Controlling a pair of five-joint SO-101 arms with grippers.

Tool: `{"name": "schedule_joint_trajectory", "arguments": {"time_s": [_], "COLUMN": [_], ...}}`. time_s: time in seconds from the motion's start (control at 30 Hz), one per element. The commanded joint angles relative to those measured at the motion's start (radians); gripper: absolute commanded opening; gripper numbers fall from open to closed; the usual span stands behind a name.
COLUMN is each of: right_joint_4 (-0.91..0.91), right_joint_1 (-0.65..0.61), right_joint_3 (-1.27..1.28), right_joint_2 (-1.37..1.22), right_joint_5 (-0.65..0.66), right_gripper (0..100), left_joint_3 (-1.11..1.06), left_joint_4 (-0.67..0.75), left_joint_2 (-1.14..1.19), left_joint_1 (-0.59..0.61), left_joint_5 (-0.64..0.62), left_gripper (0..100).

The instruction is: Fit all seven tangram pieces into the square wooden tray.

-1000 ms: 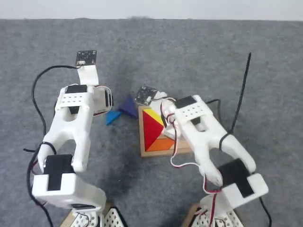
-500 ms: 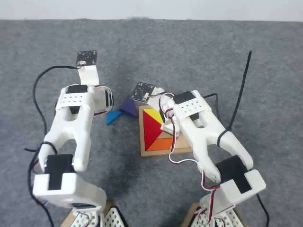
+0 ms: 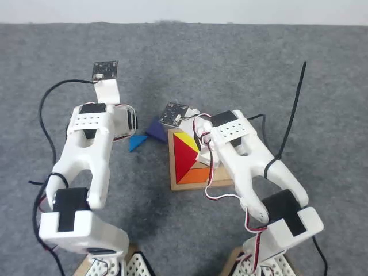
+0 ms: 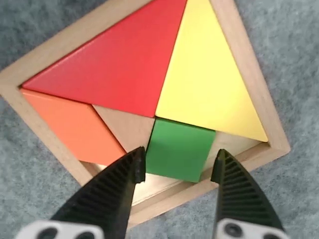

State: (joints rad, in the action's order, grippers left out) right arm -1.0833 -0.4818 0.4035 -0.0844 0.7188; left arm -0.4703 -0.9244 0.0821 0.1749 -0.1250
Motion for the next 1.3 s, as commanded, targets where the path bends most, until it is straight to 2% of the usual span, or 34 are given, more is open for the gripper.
{"name": "schedule_joint_trajectory", "arguments": {"time_s": [0.0, 0.13, 0.3, 0.4, 0.57, 0.67, 0.8, 0.93, 1.13, 1.27], "right_joint_4": [-0.013, -0.013, -0.05, -0.099, -0.087, -0.028, 0.007, 0.102, 0.125, 0.139], "right_joint_1": [0.007, 0.036, 0.119, 0.193, 0.364, 0.461, 0.507, 0.51, 0.568, 0.585], "right_joint_3": [-0.063, -0.087, -0.044, 0.074, 0.425, 0.634, 0.829, 0.951, 0.982, 1.0], "right_joint_2": [0.024, 0.14, 0.418, 0.588, 0.877, 1.035, 1.176, 1.207, 1.208, 1.21], "right_joint_5": [-0.005, -0.117, -0.307, -0.358, -0.359, -0.315, -0.308, -0.339, -0.358, -0.358], "right_gripper": [21.4, 19.6, 3.1, 1.2, 0.8, 0.8, 0.9, 0.9, 0.9, 0.9], "left_joint_3": [0.007, 0.007, 0.007, 0.007, 0.007, 0.01, 0.018, 0.042, 0.12, 0.295], "left_joint_4": [0.023, 0.023, 0.023, 0.021, 0.021, 0.023, 0.023, 0.017, 0.012, -0.11], "left_joint_2": [-0.006, -0.006, -0.006, -0.006, -0.006, -0.006, -0.006, -0.005, 0.032, 0.198], "left_joint_1": [0.005, 0.005, 0.005, 0.005, 0.005, 0.005, -0.002, -0.057, -0.172, -0.189], "left_joint_5": [0.017, 0.017, 0.017, 0.017, 0.018, 0.02, 0.02, 0.012, -0.015, -0.049], "left_gripper": [17, 17, 17, 17, 17, 17, 17, 17, 17, 17]}}
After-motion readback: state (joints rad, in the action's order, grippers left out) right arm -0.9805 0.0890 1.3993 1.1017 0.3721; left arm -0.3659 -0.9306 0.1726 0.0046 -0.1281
